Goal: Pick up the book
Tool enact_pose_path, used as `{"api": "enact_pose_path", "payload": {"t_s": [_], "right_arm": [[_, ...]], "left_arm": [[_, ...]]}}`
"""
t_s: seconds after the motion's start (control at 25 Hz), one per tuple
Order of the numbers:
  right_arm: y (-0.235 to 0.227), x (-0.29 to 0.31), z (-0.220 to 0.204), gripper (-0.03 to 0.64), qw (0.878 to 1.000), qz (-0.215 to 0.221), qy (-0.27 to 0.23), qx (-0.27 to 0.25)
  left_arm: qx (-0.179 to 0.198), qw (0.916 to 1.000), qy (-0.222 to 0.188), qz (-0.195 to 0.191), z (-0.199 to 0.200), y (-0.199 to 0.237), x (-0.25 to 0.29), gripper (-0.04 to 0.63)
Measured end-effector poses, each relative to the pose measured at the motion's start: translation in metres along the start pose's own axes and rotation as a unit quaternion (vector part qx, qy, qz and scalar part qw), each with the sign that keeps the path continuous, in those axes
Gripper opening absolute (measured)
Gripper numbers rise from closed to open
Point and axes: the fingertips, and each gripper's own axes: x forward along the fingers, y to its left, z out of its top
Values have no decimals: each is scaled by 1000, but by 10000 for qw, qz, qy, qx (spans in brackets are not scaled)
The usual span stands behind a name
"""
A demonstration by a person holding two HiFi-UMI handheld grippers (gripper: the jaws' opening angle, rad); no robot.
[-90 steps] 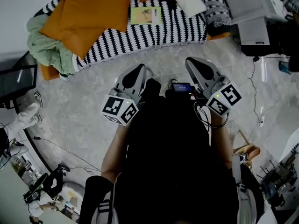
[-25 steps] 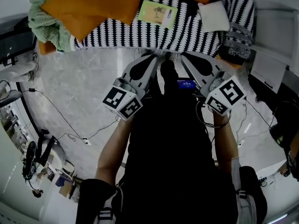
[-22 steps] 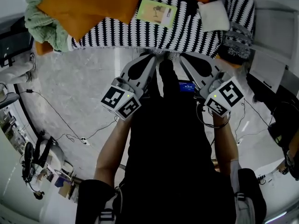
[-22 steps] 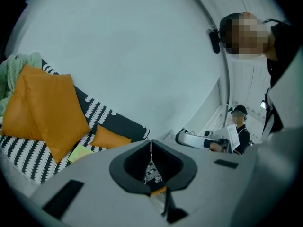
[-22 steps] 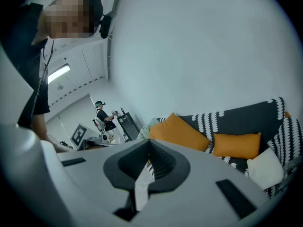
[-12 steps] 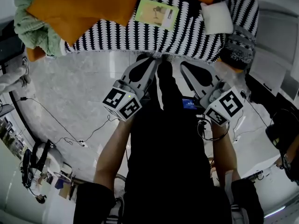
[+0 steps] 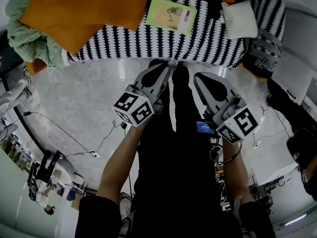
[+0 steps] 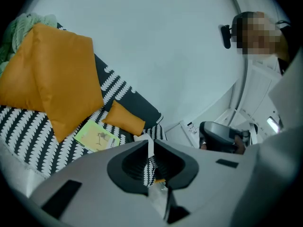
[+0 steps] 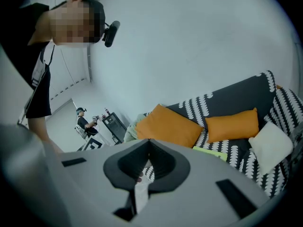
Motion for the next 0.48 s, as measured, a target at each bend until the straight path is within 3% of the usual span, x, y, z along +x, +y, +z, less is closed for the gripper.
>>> {"api": "enact_pose_path", "payload": {"t_s": [0.48], "right_arm": [[-23,45,-16,17,9993,-216,236,174]], "left_arm": [[-320,9988,365,-35,1,76,33,69]]}}
